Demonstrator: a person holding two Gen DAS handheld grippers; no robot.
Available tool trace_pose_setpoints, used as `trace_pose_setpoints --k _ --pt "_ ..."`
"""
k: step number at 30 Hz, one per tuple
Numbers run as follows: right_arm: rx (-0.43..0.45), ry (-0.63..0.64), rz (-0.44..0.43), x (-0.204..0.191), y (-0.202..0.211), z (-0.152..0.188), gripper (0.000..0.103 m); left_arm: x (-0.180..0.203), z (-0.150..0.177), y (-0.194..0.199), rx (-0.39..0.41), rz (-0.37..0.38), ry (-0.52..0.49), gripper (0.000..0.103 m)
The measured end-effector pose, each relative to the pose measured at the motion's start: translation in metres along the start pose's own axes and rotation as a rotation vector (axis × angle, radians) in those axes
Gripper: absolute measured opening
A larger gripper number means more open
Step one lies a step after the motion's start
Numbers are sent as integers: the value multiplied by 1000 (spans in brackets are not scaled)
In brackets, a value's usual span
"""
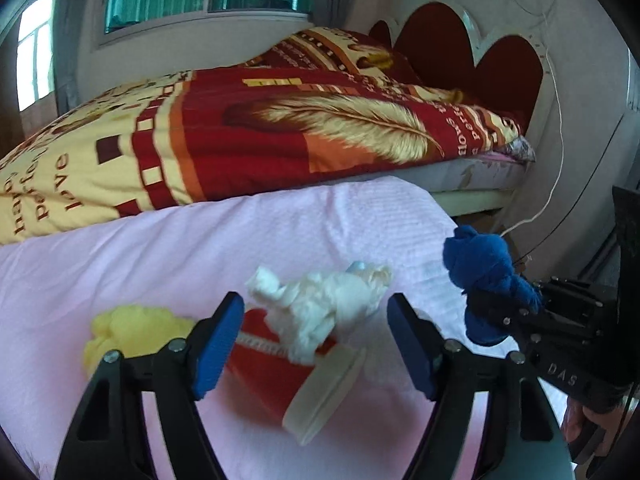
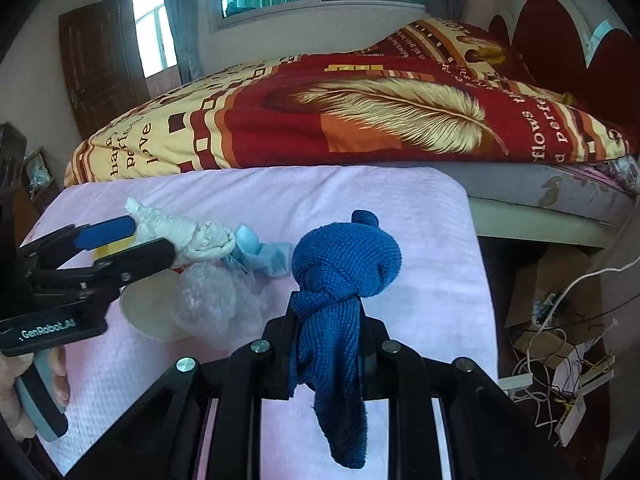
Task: Collect trash
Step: 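Grasp the white crumpled tissue with the left tool, then carry the tissue and blue cloth over the black bin with both tools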
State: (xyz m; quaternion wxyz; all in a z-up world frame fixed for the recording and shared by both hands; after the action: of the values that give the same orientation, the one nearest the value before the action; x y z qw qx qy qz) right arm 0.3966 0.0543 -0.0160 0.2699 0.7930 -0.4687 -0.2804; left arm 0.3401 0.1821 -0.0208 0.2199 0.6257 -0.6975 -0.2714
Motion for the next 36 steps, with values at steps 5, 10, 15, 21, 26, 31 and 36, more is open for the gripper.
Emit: trace_pose_setpoints --k 5,10,15,21,26,31,36 --pt "-7 -6 -13 0 -3 4 22 4 -1 -9 -17 13 -39 41" --pt "22 4 -15 0 9 9 22 6 0 13 45 -12 -62 36" --pt "50 19 -10 0 34 14 22 4 6 46 101 -55 -64 36" --pt "72 35 -8 -2 73 34 22 6 36 90 122 -65 -20 36" --pt "90 55 -10 -5 113 60 22 22 59 119 138 -62 3 36" --pt "106 74 -17 -8 152 89 22 48 77 142 149 -46 0 36" --pt "115 87 -21 -6 186 119 22 77 93 162 161 -16 -15 36"
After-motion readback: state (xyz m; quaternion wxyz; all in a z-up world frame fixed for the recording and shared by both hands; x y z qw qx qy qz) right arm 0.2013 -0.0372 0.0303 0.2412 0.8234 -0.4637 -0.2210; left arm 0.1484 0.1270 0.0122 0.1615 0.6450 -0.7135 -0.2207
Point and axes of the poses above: each gripper's, at about its wrist camera, not at the fingertips, and y roughly against the way its jaws point, x to its right, z to its underside, the point moved 1 cm from there along -y, roughly the way its jaws point, and after that the axes turned 10 degrees about -y, right-handed, at the moved point
